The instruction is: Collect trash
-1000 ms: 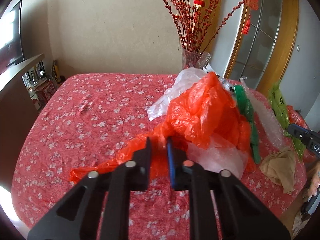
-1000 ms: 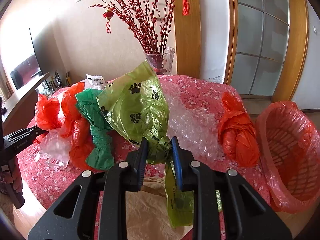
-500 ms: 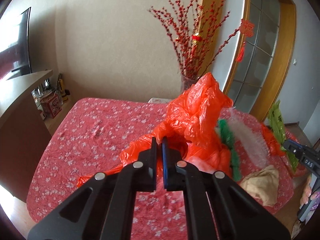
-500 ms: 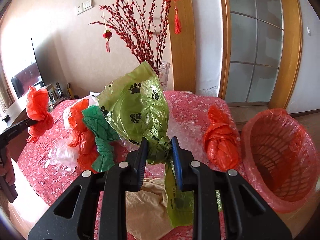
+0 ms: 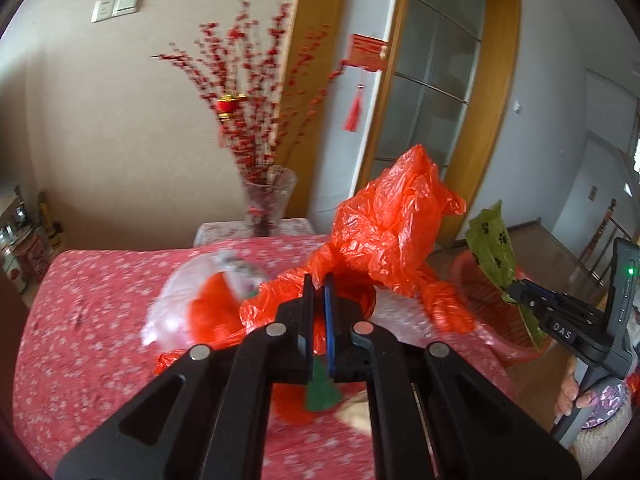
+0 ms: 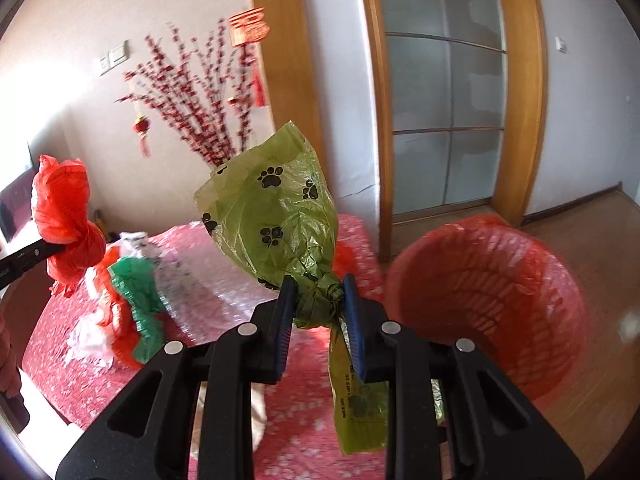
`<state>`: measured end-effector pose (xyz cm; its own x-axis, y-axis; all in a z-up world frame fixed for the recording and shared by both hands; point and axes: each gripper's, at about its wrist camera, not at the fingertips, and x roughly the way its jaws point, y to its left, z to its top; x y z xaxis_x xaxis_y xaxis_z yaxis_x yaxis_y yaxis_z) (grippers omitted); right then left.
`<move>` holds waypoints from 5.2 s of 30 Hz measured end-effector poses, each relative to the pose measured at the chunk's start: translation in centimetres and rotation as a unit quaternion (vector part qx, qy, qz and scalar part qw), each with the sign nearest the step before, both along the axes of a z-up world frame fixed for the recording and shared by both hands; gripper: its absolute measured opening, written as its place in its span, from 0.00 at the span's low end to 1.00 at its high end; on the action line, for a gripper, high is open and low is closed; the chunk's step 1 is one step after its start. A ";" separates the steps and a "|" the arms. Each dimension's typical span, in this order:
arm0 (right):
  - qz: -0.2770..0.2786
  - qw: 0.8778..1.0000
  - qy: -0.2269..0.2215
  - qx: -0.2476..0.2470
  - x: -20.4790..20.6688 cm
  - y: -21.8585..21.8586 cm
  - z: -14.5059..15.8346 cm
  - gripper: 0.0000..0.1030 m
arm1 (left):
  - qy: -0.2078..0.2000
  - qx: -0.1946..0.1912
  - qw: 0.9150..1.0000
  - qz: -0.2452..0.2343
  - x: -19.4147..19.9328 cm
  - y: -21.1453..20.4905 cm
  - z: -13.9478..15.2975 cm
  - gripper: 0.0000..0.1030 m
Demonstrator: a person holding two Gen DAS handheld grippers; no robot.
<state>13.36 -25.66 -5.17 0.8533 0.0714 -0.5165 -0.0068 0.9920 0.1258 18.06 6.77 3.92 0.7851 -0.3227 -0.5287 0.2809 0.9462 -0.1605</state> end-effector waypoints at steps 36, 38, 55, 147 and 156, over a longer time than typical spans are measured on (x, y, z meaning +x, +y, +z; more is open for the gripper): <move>-0.200 0.973 -0.001 0.116 -0.5 -19.8 -1.1 0.31 | 0.094 -0.047 0.971 -0.214 7.2 -29.7 -4.8 0.13; -0.199 0.973 0.000 0.116 -0.4 -20.2 -1.1 0.37 | 0.100 -0.046 0.970 -0.215 7.5 -29.9 -5.4 0.25; -0.199 0.980 -0.013 0.023 -2.7 -17.3 -0.6 0.42 | 0.050 -0.008 0.993 -0.107 4.7 -20.6 -5.6 0.42; -0.026 0.997 0.034 0.070 -2.9 -4.9 -5.4 0.20 | 0.076 0.009 0.996 -0.033 -3.7 -9.0 -11.6 0.06; -0.041 0.996 0.012 0.076 -3.8 -6.3 -4.3 0.20 | 0.047 -0.023 0.997 -0.059 -3.8 -10.3 -7.9 0.06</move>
